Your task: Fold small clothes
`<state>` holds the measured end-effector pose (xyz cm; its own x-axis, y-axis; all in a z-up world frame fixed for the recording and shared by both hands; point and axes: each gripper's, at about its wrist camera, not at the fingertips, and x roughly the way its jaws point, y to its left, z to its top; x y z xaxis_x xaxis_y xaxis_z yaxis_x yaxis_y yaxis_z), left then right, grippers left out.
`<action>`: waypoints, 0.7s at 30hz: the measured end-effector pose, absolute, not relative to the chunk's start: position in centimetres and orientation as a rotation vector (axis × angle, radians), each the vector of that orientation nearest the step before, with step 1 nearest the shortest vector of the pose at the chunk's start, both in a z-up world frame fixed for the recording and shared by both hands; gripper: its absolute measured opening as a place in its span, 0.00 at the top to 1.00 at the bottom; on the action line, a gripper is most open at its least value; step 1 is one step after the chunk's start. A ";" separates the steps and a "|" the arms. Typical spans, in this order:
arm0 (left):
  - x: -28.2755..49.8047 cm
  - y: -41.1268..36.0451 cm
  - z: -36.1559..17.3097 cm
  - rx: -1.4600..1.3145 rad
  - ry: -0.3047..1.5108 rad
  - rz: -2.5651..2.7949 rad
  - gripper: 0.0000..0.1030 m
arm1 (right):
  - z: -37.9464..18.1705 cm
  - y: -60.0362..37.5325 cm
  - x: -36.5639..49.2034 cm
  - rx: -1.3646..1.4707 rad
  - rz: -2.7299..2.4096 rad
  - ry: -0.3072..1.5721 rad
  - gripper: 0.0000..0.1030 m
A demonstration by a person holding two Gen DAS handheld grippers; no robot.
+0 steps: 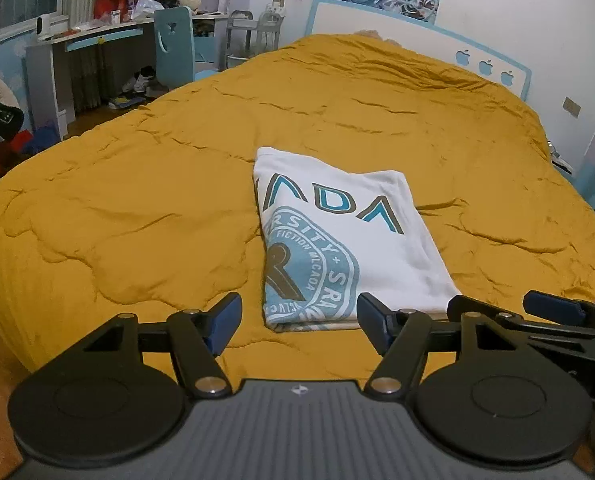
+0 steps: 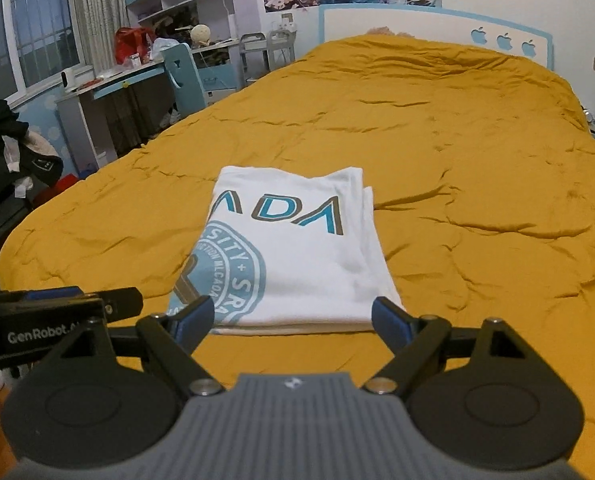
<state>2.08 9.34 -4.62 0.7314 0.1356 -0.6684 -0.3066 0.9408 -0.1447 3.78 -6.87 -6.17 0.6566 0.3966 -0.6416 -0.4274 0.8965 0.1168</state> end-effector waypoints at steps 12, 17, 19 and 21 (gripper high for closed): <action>1.7 9.5 -4.9 -0.251 0.734 0.266 0.25 | -5.7 -6.2 3.0 -0.084 0.456 0.703 0.21; 1.6 9.7 -5.1 -0.262 0.743 0.271 0.25 | -5.8 -6.0 2.9 -0.084 0.462 0.714 0.21; 1.6 9.8 -5.2 -0.270 0.747 0.272 0.25 | -5.9 -6.0 2.9 -0.078 0.464 0.719 0.21; 1.5 9.8 -5.1 -0.268 0.745 0.272 0.26 | -5.9 -6.0 2.9 -0.071 0.466 0.723 0.21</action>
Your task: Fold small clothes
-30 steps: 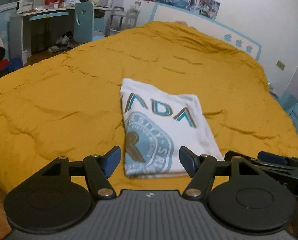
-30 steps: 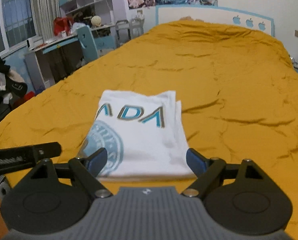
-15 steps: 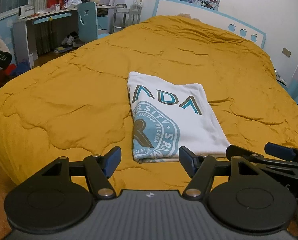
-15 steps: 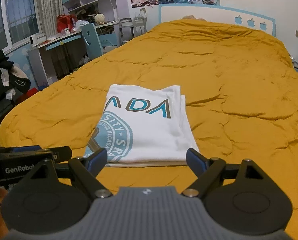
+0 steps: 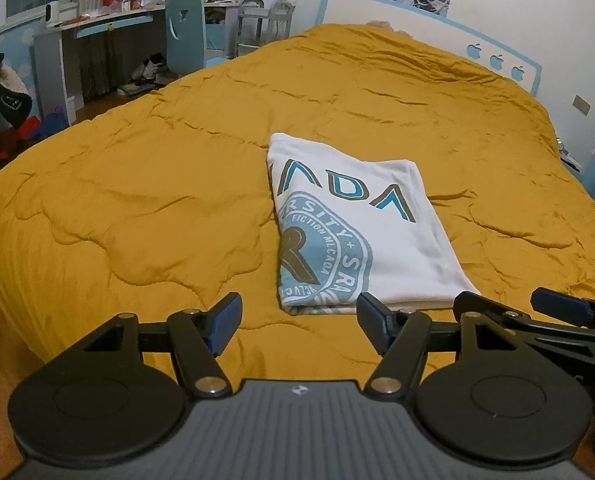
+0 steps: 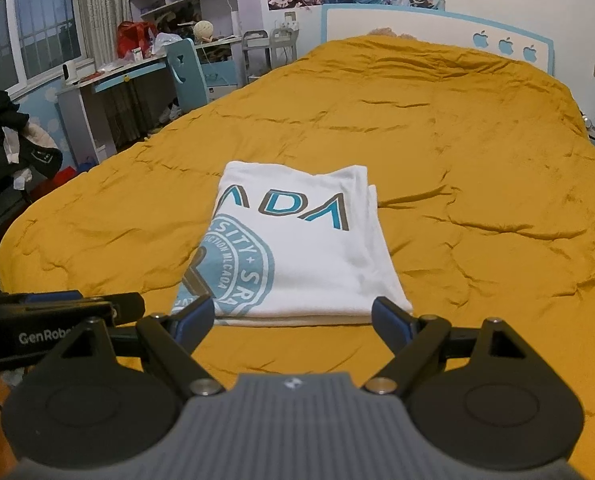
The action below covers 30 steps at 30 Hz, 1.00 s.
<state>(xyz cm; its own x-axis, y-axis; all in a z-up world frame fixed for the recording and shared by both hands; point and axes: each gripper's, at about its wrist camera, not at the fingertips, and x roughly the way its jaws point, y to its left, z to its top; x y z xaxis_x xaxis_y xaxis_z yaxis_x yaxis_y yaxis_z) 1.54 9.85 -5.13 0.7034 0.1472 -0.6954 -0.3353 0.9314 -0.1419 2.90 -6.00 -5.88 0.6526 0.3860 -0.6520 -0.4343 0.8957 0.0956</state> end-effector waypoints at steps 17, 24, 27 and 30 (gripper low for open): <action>1.6 9.5 -5.2 -0.256 0.767 0.283 0.26 | -6.0 -6.1 2.9 -0.068 0.457 0.739 0.21; 1.8 9.4 -5.2 -0.257 0.770 0.280 0.26 | -6.1 -6.1 3.0 -0.067 0.452 0.743 0.21; 1.8 9.3 -5.2 -0.255 0.774 0.284 0.26 | -6.1 -6.1 3.0 -0.068 0.450 0.745 0.21; 2.0 9.5 -5.3 -0.256 0.779 0.282 0.26 | -6.1 -6.1 3.1 -0.068 0.449 0.746 0.21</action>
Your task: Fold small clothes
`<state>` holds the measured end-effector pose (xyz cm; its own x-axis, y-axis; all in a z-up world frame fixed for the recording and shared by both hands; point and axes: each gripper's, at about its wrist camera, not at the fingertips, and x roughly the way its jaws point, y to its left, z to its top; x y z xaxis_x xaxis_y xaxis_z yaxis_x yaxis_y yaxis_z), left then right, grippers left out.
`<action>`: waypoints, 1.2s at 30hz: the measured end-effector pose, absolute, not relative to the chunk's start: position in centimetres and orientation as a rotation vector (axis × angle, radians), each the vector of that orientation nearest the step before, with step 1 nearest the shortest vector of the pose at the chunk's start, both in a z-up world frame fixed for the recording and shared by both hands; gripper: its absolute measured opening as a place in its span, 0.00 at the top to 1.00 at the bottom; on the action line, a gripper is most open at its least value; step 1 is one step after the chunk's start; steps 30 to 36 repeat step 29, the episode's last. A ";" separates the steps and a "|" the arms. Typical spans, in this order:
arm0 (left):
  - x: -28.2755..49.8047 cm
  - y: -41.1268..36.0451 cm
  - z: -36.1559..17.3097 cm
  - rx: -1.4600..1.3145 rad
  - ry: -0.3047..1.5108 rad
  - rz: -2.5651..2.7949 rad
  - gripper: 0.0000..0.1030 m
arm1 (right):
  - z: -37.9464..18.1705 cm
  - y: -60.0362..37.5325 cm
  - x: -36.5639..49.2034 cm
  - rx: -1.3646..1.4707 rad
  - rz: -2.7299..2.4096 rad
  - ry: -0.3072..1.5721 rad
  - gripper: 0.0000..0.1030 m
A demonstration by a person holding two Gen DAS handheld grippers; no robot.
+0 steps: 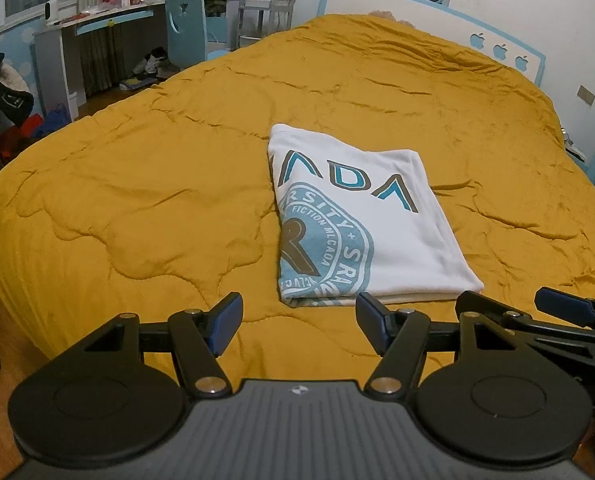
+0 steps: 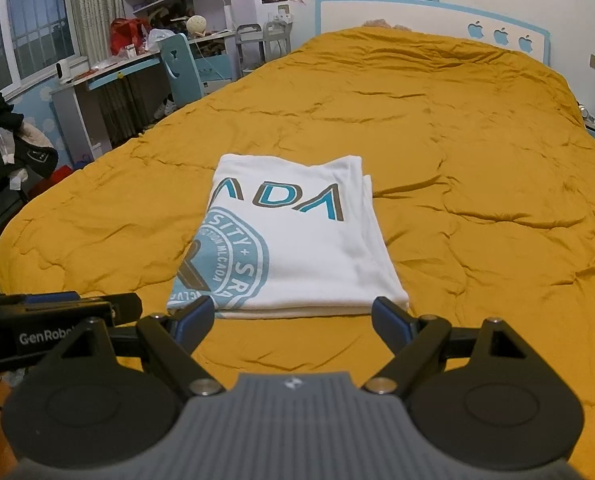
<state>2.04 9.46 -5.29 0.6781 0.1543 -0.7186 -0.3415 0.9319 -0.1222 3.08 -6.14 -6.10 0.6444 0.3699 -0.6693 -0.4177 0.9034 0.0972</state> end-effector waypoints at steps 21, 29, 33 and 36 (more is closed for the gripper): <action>2.7 9.3 -5.2 -0.224 0.768 0.282 0.26 | -6.1 -6.4 3.4 -0.054 0.436 0.758 0.21; 2.9 9.3 -5.1 -0.221 0.763 0.282 0.28 | -6.2 -6.4 3.4 -0.060 0.427 0.758 0.21; 2.9 9.3 -5.1 -0.221 0.763 0.282 0.28 | -6.2 -6.4 3.4 -0.060 0.427 0.758 0.21; 2.9 9.3 -5.1 -0.221 0.763 0.282 0.28 | -6.2 -6.4 3.4 -0.060 0.427 0.758 0.21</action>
